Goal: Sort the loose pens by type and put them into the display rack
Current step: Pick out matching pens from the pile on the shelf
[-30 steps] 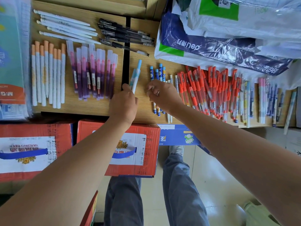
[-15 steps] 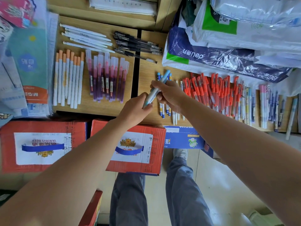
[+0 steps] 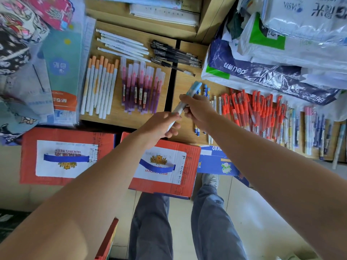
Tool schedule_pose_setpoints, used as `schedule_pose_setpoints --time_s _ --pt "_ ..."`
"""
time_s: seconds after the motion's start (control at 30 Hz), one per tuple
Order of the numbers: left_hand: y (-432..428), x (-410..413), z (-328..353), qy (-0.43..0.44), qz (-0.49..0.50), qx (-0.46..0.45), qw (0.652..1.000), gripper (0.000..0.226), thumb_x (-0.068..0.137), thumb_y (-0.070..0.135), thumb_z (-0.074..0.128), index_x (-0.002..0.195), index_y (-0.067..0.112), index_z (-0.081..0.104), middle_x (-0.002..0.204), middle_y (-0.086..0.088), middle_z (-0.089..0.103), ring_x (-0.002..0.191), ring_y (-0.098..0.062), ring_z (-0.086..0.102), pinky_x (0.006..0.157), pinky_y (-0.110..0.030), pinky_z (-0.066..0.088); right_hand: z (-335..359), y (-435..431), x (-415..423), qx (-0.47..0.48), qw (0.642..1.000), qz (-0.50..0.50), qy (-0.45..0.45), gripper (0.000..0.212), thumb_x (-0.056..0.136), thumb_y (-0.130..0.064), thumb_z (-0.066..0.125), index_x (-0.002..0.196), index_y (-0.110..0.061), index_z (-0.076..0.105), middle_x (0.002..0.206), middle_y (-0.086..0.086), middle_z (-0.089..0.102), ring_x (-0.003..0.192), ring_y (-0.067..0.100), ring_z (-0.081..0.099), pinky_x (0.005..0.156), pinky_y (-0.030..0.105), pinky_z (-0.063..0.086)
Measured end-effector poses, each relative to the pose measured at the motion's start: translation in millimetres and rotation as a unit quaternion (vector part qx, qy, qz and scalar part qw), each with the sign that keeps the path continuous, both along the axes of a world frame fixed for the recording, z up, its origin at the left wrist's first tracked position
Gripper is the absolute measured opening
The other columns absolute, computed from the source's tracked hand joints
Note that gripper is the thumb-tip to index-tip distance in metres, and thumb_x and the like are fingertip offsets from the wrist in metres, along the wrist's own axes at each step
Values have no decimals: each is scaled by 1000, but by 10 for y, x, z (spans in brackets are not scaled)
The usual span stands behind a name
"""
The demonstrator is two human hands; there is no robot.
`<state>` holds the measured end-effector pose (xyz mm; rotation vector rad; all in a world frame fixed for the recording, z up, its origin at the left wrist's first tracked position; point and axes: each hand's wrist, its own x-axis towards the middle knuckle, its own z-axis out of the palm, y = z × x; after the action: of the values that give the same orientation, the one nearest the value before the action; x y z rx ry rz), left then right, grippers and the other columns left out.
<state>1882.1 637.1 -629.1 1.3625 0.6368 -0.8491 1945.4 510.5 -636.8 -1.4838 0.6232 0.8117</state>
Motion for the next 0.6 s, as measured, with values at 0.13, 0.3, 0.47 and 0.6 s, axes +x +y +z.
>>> schedule_pose_setpoints --time_s 0.13,0.3,0.47,0.6 --pt "-27 -8 -30 -53 -26 23 998 32 103 27 38 113 0 52 71 -2 47 50 -6 50 46 -17 38 6 67 2 -4 998 59 20 21 92 -10 61 73 -4 54 56 7 45 41 9 40 38 17 33" --pt "17 64 -123 -155 -211 227 938 32 100 32 45 98 2 58 87 -7 61 79 -21 59 71 -33 48 -165 58 107 -157 972 173 -10 22 89 -20 65 79 -1 61 61 9 53 52 17 48 50 25 42" --pt "173 133 -237 -187 -212 334 899 23 96 17 50 114 8 61 112 -6 65 105 -19 61 90 -32 47 -240 48 161 -363 853 369 -68 21 87 -24 66 83 -8 52 77 6 54 77 23 55 50 26 38" --pt "159 141 -324 -207 -218 325 897 23 95 14 51 116 8 60 116 -5 64 108 -18 61 92 -27 46 -327 76 63 -394 841 355 -110 22 82 -10 66 98 -5 52 89 10 56 82 26 54 53 27 34"
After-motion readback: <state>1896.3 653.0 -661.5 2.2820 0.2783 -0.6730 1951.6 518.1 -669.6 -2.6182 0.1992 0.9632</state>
